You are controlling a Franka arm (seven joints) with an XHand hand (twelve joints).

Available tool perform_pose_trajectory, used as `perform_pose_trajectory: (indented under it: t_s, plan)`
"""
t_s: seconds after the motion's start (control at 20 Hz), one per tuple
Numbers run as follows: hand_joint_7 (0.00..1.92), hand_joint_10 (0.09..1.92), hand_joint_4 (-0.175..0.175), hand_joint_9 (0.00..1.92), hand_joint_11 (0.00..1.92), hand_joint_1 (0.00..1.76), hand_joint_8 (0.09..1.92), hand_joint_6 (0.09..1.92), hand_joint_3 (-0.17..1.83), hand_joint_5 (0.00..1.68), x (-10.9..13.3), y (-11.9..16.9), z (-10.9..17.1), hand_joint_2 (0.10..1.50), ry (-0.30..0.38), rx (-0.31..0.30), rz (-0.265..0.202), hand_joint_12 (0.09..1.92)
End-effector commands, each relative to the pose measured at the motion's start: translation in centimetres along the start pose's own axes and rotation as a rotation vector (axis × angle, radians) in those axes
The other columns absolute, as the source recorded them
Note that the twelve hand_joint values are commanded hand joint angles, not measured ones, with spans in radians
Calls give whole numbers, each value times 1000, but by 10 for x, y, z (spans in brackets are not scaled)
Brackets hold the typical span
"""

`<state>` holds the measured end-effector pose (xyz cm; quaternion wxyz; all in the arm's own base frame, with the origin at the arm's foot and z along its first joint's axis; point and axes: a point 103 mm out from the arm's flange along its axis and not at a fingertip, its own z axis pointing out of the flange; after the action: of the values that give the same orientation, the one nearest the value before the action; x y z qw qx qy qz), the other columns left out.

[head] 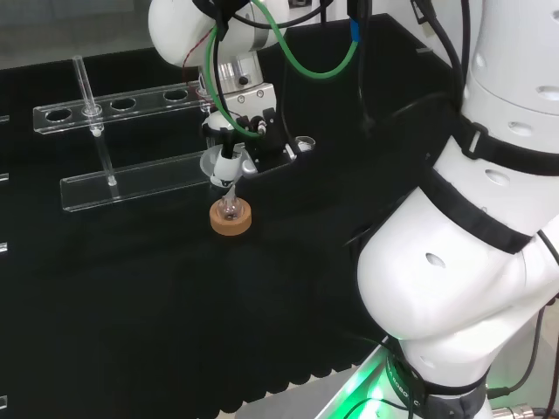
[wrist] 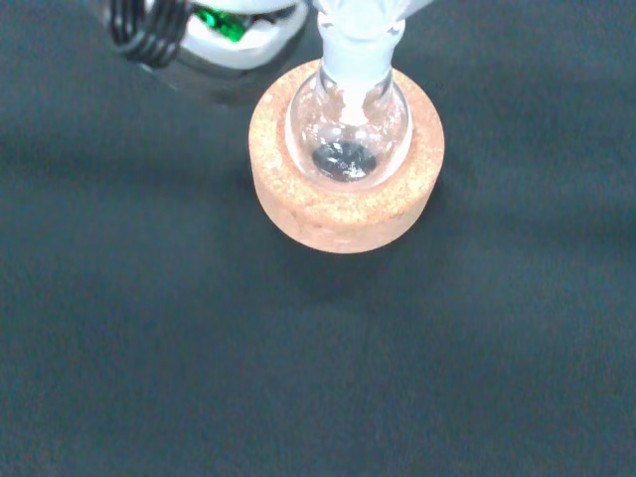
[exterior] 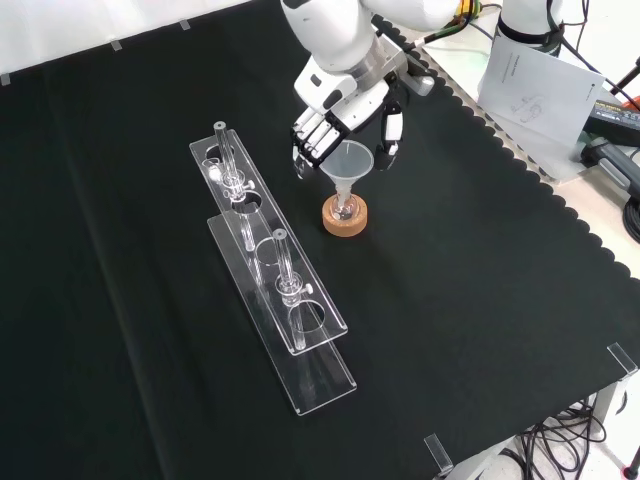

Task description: Place the funnel on the round-bottom flask.

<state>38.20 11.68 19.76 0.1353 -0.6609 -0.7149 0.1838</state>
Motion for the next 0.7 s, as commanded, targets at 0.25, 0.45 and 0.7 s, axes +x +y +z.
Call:
perform_pose_trajectory:
  t_s: [0.25, 0.45, 0.7]
  plan:
    - [6, 753, -38, 1, 13, 481, 150, 87, 243, 92, -4, -11, -16, 720, 27, -79, -20, 1456]
    - [25, 767, -42, 19, 10, 480, 170, 87, 240, 107, -6, -20, -23, 722, 42, -93, -21, 1458]
    - [5, 781, -45, 38, 16, 480, 266, 87, 221, 133, -3, -29, -23, 731, 54, -84, -47, 1456]
